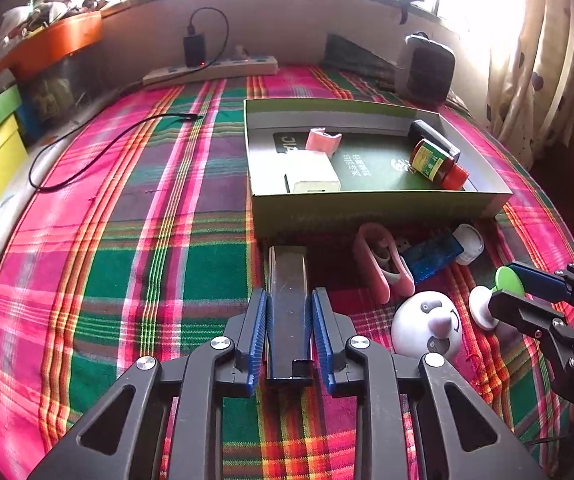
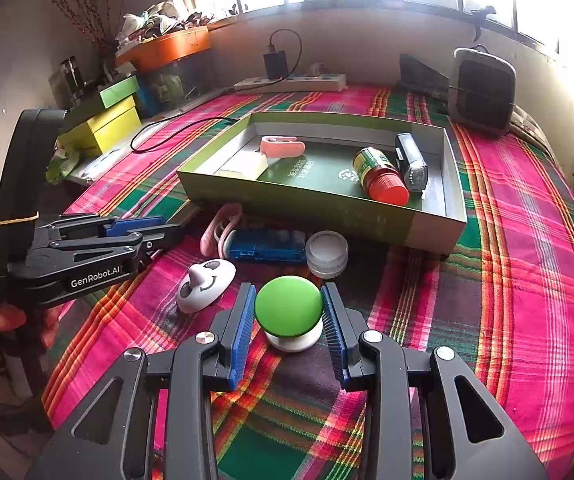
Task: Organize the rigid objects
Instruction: 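Grasp the silver-black bar with the left tool while the right tool grasps the green-topped knob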
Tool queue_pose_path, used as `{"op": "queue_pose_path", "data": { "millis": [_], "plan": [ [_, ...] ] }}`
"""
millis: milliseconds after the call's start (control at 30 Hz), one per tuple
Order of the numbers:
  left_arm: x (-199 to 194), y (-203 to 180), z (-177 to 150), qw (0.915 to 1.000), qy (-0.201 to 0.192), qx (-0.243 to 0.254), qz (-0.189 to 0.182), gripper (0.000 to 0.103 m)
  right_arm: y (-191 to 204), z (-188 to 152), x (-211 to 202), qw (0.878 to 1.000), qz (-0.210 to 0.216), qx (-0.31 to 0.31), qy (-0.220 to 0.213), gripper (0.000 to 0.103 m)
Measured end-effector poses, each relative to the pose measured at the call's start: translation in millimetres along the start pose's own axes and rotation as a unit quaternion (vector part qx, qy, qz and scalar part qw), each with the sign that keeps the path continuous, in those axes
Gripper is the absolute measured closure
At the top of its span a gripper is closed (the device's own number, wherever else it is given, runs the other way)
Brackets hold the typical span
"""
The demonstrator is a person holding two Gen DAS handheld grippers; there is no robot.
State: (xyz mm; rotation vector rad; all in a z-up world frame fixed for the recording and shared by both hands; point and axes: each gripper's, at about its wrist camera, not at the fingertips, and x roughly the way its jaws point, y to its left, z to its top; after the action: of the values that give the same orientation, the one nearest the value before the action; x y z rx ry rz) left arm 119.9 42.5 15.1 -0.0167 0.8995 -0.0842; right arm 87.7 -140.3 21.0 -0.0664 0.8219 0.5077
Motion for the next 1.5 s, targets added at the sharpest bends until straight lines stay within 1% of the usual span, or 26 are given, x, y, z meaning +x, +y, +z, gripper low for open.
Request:
{"op": "queue_pose_path", "data": {
  "millis": [133,233,300,367,967,1200,1300,1400,1500],
  "plan": [
    [-2.8,-0.4,-2.7,1.0,-0.002,-0.004,-0.002,0.081,0.3,-0.3,-1.4,1.0,-0.003,0.003,-0.003,0.068],
    [-5.2,-2.1,-5.3,1.0,-0.007,0.001,0.005,0.081,-0.9,-0.8,-2.5,1.0,-0.005,0.006,-0.004,0.068],
    [-5.7,-3.0,-6.6,1.0,-0.005,0.0,-0.004,0.081,-0.8,-1.0,-2.6,1.0,-0.005,0.006,-0.003,0.068],
    [-7.3,-4.1,-7.3,1.0,-0.008,0.003,-0.001,0.081,-0.9,-1.3,-2.9,1.0,-0.005,0.006,-0.003,0.068],
    [-16.6,-4.8,-8.6,0.9998,-0.017,0.004,-0.014,0.081,-1.2,-1.5,-4.4,1.0,-0.009,0.007,-0.004,0.068],
    [-25.1,-5.0,-4.7,0.9995,-0.026,0.005,-0.019,0.081,-0.9,1.6,-9.9,1.0,-0.009,0.007,-0.01,0.068],
    [-30.4,-4.3,-1.2,0.9992,-0.032,0.005,-0.023,0.086,-0.3,4.2,-12.8,1.0,-0.01,0.007,-0.014,0.068],
    [-34.4,-3.0,2.0,0.999,-0.038,0.005,-0.025,0.086,0.0,6.8,-15.7,1.0,-0.011,0.006,-0.018,0.068],
    [-32.4,-1.3,1.2,0.9991,-0.034,0.003,-0.027,0.086,0.6,9.2,-18.0,1.0,-0.012,0.005,-0.023,0.068]
  ]
}}
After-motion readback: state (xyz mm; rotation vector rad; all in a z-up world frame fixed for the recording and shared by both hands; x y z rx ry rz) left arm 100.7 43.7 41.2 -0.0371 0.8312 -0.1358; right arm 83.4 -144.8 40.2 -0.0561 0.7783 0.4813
